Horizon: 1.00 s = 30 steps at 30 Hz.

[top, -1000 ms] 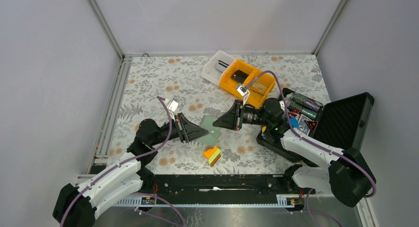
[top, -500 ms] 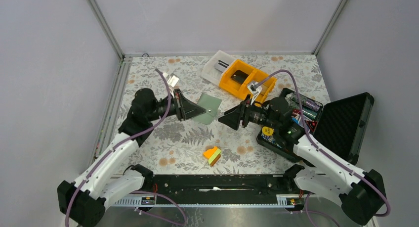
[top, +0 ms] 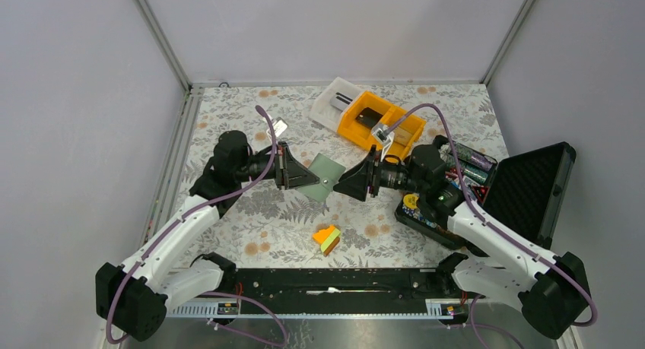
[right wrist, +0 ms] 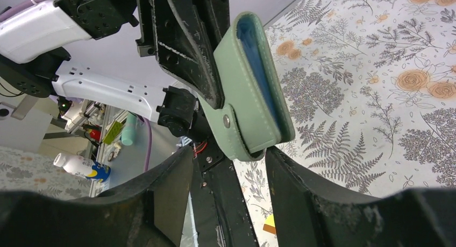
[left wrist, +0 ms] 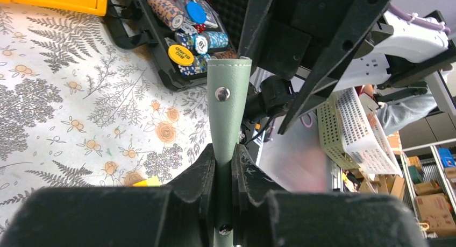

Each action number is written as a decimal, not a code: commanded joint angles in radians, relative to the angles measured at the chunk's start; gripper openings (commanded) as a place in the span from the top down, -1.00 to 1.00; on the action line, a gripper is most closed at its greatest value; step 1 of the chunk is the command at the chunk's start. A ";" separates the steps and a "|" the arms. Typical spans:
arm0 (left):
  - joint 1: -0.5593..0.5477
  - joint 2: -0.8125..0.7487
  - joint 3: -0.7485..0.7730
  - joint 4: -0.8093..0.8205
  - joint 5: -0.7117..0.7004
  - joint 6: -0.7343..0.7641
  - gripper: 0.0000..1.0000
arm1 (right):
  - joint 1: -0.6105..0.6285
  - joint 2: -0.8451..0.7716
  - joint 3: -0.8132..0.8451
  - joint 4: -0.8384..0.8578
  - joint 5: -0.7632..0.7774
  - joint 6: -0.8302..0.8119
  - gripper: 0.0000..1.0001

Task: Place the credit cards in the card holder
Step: Pick up the card holder from the center of the board, then open the card holder.

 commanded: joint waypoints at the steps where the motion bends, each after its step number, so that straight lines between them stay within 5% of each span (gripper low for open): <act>1: -0.001 -0.015 -0.017 0.132 0.118 -0.022 1.00 | -0.001 0.006 0.046 0.065 -0.015 -0.035 -0.17; 9: -0.001 -0.016 -0.032 0.166 0.133 -0.048 1.00 | 0.000 0.038 0.089 0.014 -0.099 -0.059 0.07; 16: 0.005 -0.026 0.003 -0.020 -0.041 0.050 1.00 | 0.000 -0.063 0.099 -0.222 0.048 -0.170 -0.07; 22: 0.005 0.003 -0.031 0.096 0.050 -0.035 1.00 | 0.008 0.000 0.098 -0.107 -0.065 -0.099 0.08; 30: -0.013 0.015 -0.045 0.188 0.160 -0.084 1.00 | 0.042 0.065 0.115 -0.074 -0.029 -0.139 0.09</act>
